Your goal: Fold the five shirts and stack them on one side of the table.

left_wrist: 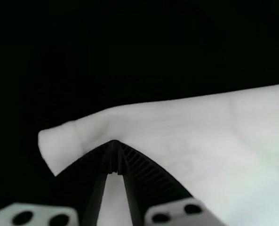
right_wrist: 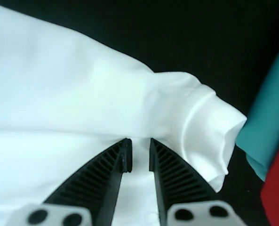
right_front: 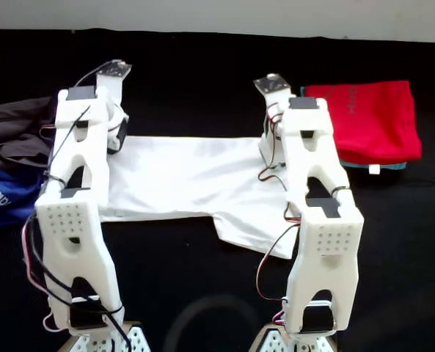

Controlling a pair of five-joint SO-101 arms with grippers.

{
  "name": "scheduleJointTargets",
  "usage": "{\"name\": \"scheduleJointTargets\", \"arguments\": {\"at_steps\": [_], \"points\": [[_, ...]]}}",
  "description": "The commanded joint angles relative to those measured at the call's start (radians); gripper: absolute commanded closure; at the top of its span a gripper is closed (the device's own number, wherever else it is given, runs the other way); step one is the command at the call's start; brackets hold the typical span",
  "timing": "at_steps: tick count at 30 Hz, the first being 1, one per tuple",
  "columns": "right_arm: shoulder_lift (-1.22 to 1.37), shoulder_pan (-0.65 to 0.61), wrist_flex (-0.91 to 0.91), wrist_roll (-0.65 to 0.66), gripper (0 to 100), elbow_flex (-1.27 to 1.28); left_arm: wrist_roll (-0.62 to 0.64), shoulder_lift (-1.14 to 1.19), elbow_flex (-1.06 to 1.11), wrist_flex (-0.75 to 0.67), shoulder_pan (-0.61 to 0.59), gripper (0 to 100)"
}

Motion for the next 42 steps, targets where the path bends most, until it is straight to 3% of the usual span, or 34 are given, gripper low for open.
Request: {"name": "scheduleJointTargets", "arguments": {"at_steps": [1, 7, 12, 19, 25, 29, 34, 39, 42], "points": [[-0.010, 0.008, -0.025, -0.002, 92.1, -0.001, 0.005, 0.168, -0.309, 0.069, -0.048, 99], [-0.008, -0.012, -0.170, -0.006, 92.1, 0.001, -0.057, 0.386, -0.694, 0.126, -0.150, 99], [-0.015, -0.059, -0.166, -0.006, 91.9, -0.001, -0.071, 0.441, -0.799, 0.163, -0.196, 99], [-0.022, -0.077, 0.096, -0.008, 92.1, -0.191, -0.068, 0.438, -1.015, 0.404, -0.200, 99], [-0.022, -0.077, 0.311, -0.008, 92.1, -0.450, -0.014, 0.263, -0.974, 0.511, -0.173, 99], [-0.021, -0.107, 0.466, -0.008, 92.1, -0.579, -0.002, 0.122, -0.894, 0.516, -0.168, 99], [-0.053, -0.128, 0.469, -0.008, 92.1, -0.596, -0.002, -0.099, -0.552, 0.514, -0.153, 99], [-0.151, -0.148, 0.469, -0.008, 92.1, -0.470, -0.005, -0.254, -0.165, 0.494, -0.128, 99], [-0.246, -0.168, 0.469, -0.003, 92.1, -0.340, -0.005, -0.288, 0.012, 0.391, -0.124, 99]]}}
